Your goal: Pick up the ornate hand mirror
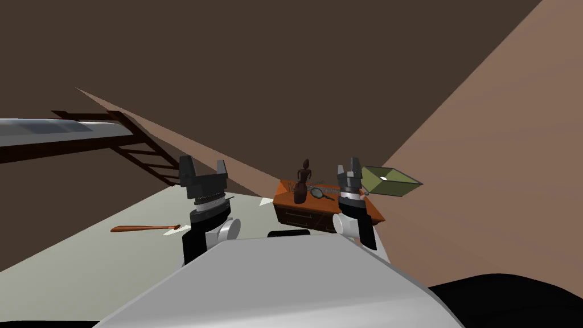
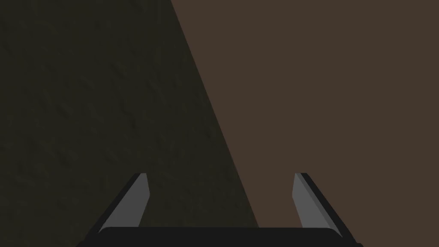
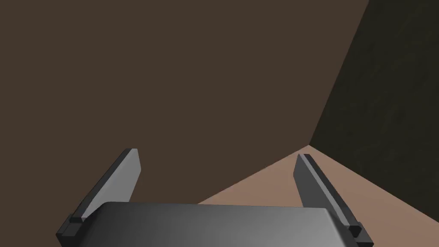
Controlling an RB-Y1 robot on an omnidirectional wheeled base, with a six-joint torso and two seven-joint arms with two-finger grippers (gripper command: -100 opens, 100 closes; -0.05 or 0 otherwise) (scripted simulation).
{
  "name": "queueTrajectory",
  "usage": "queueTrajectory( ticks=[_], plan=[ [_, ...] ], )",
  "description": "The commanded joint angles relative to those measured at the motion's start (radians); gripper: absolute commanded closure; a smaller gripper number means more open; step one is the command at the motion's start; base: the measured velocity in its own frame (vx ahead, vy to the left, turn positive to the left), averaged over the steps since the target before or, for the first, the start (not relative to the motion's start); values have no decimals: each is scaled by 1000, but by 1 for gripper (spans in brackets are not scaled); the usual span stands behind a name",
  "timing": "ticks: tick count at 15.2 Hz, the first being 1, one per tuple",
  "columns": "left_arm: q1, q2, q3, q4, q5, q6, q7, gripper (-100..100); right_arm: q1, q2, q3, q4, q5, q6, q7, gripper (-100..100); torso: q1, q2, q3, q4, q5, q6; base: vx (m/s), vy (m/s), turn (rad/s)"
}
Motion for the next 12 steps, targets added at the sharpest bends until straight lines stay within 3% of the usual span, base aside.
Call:
queueTrajectory(
  ticks=[1,6,8,12],
  plan=[
    [0,0,0,0,0,0,0,0,-4,-35,3,16,6,3,4,-100,0,0,0,0,0,0,-2,-7,26],
    [0,0,0,0,0,0,0,0,-20,-116,14,80,29,14,21,-100,-2,1,0,0,-1,0,-11,-22,69],
    [0,0,0,0,0,0,0,0,-36,-171,26,136,53,26,39,-100,-3,1,0,0,-1,0,-16,-40,111],
    [0,0,0,0,0,0,0,0,-57,-227,41,213,83,40,61,-100,-5,1,0,0,-1,0,-15,-53,110]
  ],
)
